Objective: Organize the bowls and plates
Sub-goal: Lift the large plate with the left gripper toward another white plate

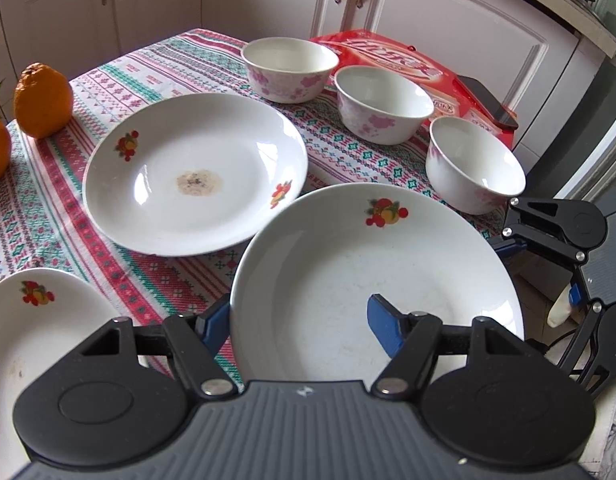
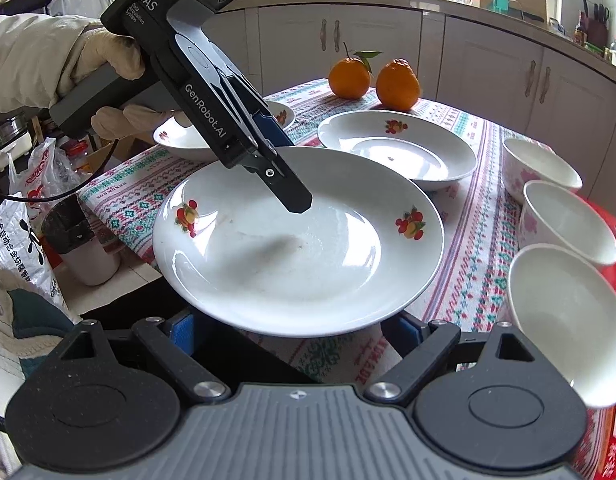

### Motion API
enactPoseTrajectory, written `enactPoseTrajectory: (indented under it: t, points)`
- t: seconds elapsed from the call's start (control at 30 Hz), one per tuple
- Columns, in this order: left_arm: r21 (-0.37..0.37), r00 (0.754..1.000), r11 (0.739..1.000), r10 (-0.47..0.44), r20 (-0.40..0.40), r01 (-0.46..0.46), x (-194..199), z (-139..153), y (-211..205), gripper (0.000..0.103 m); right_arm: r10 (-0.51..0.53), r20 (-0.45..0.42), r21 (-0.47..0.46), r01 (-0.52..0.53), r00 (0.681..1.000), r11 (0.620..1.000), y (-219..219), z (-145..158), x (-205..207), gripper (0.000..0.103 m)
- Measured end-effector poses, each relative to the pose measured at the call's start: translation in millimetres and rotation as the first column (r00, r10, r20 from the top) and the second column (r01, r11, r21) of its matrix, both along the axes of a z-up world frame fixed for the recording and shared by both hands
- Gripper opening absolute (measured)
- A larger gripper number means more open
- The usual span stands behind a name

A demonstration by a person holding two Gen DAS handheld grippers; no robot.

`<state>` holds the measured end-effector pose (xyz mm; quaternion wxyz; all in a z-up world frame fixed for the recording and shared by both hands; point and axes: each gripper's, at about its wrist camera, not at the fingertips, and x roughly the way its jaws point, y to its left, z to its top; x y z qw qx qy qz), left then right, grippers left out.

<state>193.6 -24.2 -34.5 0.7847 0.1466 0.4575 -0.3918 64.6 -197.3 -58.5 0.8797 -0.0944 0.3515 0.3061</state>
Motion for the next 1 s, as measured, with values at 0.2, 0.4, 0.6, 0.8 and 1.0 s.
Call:
enactPoseTrajectory:
  t: [0.2, 0.4, 0.6, 0.8, 1.0]
  points:
    - [-0.022, 0.999, 0.999, 0.035, 0.022, -0.034, 2.0, 14.1, 17.5, 0.07, 0.036, 0.012, -0.01, -0.036, 0.999, 0.999, 9.8, 12.3, 10.6, 0.093]
    - [-0.039, 0.995, 0.995, 0.09, 0.047, -0.088, 9.1, 28.7, 45.1, 0.07, 0.096, 0.028, -0.018, -0.096, 0.995, 0.995, 26.3, 26.5, 31.4, 0.093]
    - [-0.046, 0.983, 0.984, 0.175, 0.059, -0.172, 18.0, 35.5, 81.8, 0.07, 0.18, 0.039, -0.029, -0.179, 0.983, 0.983, 55.1, 35.0, 60.4, 0.093]
    - [-0.039, 0.966, 0.968, 0.25, 0.06, -0.248, 24.8, 37.2, 115.4, 0.07, 0.257, 0.032, -0.027, -0.256, 0.966, 0.966, 83.9, 35.5, 85.6, 0.093]
    - [-0.046, 0.947, 0.948, 0.317, 0.049, -0.315, 29.5, 32.5, 143.1, 0.07, 0.313, 0.017, -0.023, -0.313, 0.949, 0.949, 107.1, 31.6, 103.3, 0.093]
